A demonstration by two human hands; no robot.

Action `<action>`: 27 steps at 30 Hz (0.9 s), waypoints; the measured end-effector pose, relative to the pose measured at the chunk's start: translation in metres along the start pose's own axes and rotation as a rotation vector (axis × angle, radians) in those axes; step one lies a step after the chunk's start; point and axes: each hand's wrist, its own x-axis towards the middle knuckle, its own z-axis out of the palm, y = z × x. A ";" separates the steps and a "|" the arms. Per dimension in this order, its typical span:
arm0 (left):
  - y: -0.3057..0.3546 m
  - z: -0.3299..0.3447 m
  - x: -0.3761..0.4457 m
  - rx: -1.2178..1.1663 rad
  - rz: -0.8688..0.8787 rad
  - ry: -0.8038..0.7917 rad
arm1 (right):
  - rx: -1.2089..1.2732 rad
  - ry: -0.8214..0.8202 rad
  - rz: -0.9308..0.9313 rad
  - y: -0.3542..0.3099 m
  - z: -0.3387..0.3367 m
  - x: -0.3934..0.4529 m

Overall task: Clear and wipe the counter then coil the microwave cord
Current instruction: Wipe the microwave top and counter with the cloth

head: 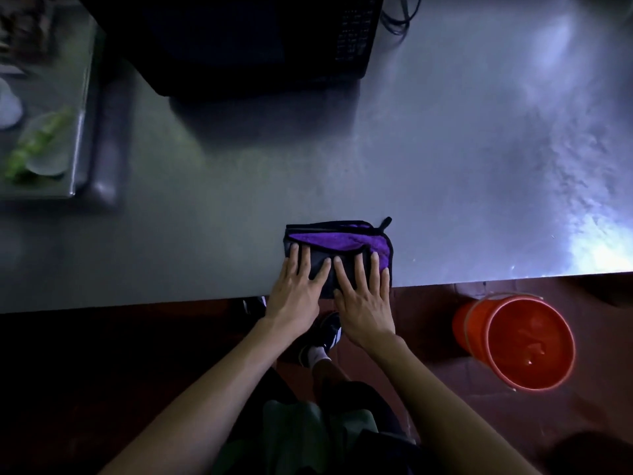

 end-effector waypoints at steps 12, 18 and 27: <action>-0.049 -0.008 -0.007 -0.044 -0.141 -0.003 | 0.022 -0.084 -0.130 -0.045 -0.008 0.033; -0.062 -0.029 0.043 -0.022 -0.100 0.001 | 0.038 -0.068 -0.080 -0.037 -0.025 0.080; -0.087 -0.069 0.148 -0.048 -0.066 0.064 | 0.060 -0.051 -0.025 -0.012 -0.066 0.181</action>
